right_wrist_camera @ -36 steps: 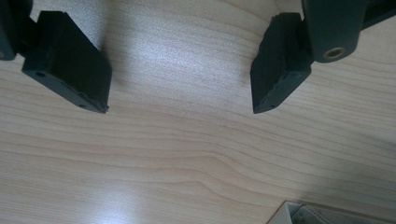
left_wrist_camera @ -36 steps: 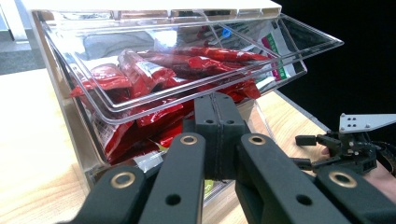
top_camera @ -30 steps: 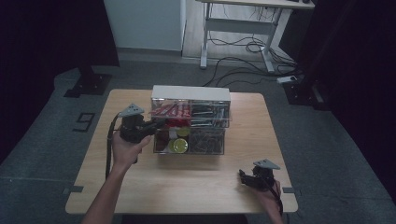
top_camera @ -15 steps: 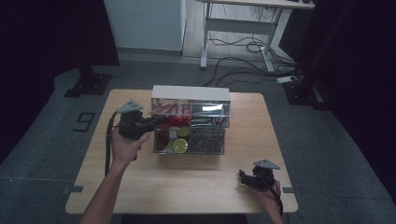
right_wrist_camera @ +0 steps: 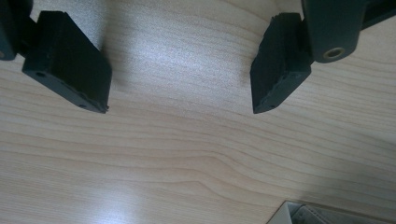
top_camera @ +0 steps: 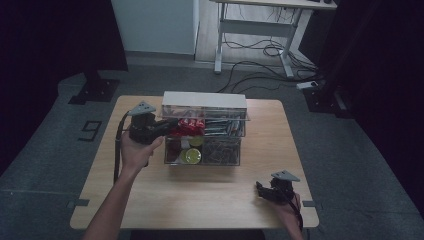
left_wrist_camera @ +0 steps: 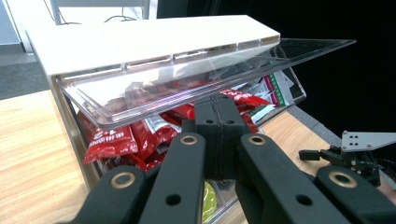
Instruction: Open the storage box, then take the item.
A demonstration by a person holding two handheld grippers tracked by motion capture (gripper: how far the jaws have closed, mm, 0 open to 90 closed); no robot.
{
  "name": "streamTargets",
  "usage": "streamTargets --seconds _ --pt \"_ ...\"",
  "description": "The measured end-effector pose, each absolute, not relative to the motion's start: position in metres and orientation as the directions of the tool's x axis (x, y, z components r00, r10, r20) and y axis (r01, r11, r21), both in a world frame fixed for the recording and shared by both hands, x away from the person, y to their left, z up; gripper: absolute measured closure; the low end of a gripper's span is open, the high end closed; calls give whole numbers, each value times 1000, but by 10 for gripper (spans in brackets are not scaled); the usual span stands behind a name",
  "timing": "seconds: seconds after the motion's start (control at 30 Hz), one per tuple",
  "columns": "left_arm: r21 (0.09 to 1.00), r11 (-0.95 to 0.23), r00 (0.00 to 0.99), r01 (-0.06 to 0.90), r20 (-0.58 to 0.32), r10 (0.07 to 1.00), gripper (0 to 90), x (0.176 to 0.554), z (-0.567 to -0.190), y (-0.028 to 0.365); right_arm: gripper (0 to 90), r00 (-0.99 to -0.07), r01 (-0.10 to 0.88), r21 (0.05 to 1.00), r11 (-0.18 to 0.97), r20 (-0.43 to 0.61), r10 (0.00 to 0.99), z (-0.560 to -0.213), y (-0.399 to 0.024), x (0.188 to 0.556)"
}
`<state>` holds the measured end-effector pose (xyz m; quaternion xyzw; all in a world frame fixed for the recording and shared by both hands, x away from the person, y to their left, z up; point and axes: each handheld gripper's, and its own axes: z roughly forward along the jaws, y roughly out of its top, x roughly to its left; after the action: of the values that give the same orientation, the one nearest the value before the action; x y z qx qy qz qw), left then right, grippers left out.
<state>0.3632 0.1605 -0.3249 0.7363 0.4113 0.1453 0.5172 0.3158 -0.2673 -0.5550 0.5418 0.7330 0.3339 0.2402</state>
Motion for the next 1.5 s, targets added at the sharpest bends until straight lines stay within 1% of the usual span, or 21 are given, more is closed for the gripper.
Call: streamTargets --seconds 0.5,0.8,1.27,1.43,1.47,1.5 --pt "883 -120 618 454 -215 756 900 366 -321 163 211 -297 635 749 188 13 955 -555 -267 317" --pt "883 -128 625 452 -211 752 900 369 -323 161 260 -321 624 754 205 8 947 -551 -262 320" --pt "881 -125 622 457 -216 752 900 372 -324 160 334 -374 532 833 151 71 925 -510 -251 326" --pt "880 -127 622 458 -215 753 900 372 -323 160 370 -398 491 861 130 90 913 -487 -247 331" --pt "880 -127 622 458 -215 753 900 372 -323 160 370 -398 491 861 130 90 913 -487 -247 331" --pt "880 -127 622 458 -215 753 900 372 -323 160 379 -408 476 871 122 96 908 -479 -245 332"
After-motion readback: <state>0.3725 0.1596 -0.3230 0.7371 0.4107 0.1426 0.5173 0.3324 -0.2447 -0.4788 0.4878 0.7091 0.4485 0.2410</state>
